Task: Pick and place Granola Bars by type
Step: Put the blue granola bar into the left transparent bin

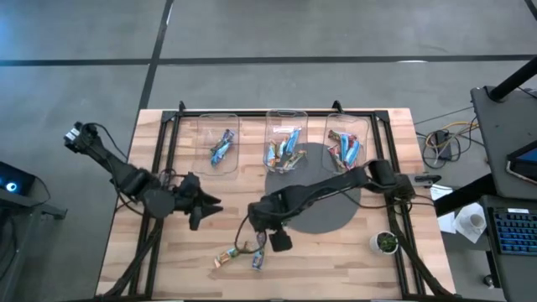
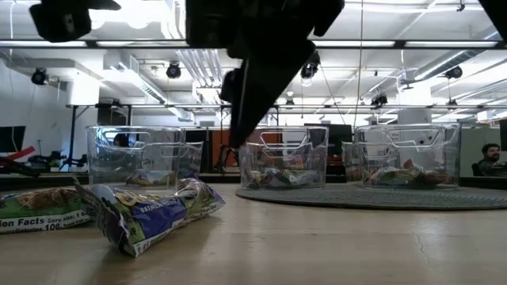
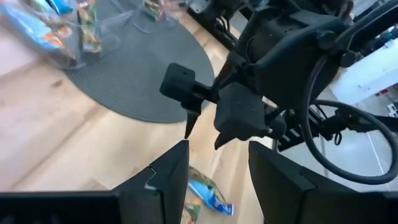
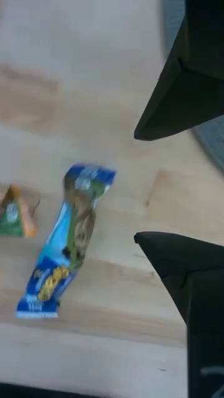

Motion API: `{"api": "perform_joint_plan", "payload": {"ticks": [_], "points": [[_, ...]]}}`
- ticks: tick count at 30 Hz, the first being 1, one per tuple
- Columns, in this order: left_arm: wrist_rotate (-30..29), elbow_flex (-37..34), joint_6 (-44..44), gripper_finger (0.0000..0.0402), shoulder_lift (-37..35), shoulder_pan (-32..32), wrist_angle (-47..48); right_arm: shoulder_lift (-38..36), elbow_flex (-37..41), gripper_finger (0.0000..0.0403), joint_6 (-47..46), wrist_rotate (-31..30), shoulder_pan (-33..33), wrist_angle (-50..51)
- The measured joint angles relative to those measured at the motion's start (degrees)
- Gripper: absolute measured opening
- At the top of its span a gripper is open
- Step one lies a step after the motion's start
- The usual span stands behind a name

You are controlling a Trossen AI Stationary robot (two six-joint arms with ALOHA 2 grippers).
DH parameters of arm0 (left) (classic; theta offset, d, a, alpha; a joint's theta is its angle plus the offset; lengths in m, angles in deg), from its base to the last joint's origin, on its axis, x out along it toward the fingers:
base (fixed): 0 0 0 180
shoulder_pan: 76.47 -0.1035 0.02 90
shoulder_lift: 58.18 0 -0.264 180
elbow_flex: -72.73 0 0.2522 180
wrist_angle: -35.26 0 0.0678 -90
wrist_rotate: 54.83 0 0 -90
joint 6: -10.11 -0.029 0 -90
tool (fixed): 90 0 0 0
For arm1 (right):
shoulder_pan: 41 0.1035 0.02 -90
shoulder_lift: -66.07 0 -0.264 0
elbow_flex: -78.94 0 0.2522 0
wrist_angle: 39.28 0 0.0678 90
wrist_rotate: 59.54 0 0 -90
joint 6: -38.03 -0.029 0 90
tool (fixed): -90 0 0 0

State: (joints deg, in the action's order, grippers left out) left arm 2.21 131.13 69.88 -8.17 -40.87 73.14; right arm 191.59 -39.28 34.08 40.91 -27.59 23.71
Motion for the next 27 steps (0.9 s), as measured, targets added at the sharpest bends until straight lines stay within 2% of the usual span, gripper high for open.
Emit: {"api": "perform_joint_plan", "payload": {"ticks": [3, 8, 14, 19, 27], "points": [[-1.52, -0.35, 1.96, 0.0149, 0.39, 1.8, -0.05, 2.27, -3.07, 0.0261, 5.26, -0.43, 0.63, 0.07], [-3.92, -0.98, 5.78, 0.0149, 1.03, 3.82, 0.11, 4.94, -7.21, 0.0295, 13.57, -4.63, 1.75, 0.19], [-4.35, -0.98, 6.75, 0.0149, 1.56, 4.68, -0.01, 8.32, -9.22, 0.0319, 20.28, -4.63, 2.17, 0.17], [-4.71, -0.98, 6.54, 0.0149, 1.53, 4.73, -0.02, 9.5, -9.14, 0.0321, 20.8, -4.58, 2.52, -0.09], [-5.63, -0.98, 6.32, 0.0149, 1.53, 4.73, 0.03, 11.07, -9.64, 0.0298, 20.62, -4.42, 2.77, -1.47]]}}
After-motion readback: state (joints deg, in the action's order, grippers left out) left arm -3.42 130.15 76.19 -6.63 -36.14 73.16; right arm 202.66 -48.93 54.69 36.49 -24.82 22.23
